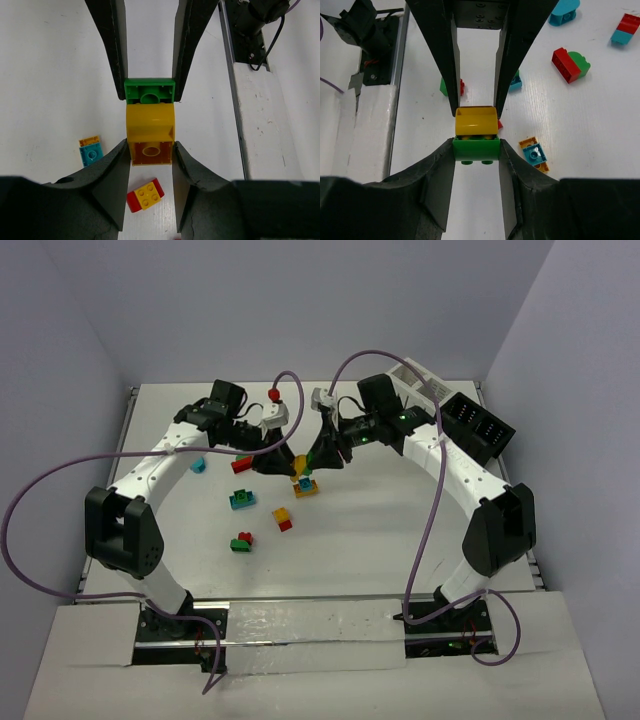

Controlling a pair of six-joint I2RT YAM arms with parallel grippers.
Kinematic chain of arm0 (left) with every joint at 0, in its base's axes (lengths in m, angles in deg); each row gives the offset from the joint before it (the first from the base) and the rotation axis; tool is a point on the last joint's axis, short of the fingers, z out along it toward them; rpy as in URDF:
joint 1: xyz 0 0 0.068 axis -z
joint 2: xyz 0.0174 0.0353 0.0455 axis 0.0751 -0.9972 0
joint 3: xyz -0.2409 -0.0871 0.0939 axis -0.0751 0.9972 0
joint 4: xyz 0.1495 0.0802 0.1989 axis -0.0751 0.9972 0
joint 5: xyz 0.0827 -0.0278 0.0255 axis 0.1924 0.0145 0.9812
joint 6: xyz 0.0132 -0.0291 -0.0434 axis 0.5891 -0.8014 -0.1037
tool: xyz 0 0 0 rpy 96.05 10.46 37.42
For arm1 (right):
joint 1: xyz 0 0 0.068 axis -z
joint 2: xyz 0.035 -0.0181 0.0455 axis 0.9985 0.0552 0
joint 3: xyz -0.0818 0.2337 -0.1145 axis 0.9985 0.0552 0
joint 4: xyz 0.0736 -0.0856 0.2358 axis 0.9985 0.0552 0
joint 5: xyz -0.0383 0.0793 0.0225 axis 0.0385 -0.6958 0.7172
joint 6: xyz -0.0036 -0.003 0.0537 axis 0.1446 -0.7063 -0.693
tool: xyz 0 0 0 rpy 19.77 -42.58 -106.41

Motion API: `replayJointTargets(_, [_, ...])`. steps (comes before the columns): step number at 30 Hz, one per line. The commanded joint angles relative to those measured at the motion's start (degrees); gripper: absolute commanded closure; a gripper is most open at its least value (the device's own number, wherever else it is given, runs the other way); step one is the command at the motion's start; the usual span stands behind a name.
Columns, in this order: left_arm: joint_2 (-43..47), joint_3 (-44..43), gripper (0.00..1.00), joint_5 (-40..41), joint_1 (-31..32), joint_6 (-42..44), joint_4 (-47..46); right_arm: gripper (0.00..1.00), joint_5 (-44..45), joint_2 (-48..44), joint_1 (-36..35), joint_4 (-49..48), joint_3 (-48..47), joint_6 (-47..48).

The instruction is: Sort the legos into containers by color

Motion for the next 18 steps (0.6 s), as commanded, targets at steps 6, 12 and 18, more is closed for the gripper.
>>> replayJointTargets(6, [3.7, -1.0, 1.0, -1.1, -5.7, -3.9, -7.4, 1.0, 6.6, -3.5, 8.0, 13.8, 1.5, 11.1])
replayJointTargets(12, [4.0, -0.7, 1.0, 0.3, -6.8, -8.7, -12.3, 1.0, 9.8, -2.9, 16.7, 13.4, -1.5, 9.1])
replayJointTargets(18, [5.1, 2.2, 1.0, 10.7, -6.5, -21.8, -25.8, 1.0, 24.2, -0.2, 23.5, -6.2, -5.8, -7.8])
